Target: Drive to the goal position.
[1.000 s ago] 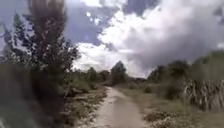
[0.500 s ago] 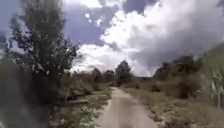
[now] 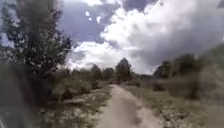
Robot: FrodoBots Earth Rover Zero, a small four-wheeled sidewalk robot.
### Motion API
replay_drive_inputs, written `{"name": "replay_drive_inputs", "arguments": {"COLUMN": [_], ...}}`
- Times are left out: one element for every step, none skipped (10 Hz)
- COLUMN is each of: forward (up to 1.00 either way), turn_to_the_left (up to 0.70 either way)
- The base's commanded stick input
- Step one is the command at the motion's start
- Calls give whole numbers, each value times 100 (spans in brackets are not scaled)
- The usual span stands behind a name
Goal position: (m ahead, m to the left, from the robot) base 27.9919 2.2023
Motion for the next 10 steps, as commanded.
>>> {"name": "replay_drive_inputs", "arguments": {"forward": [85,85,85,85,85,85,85,85,85,85], "turn_to_the_left": [0,0,0,0,0,0,0,4,17,30]}}
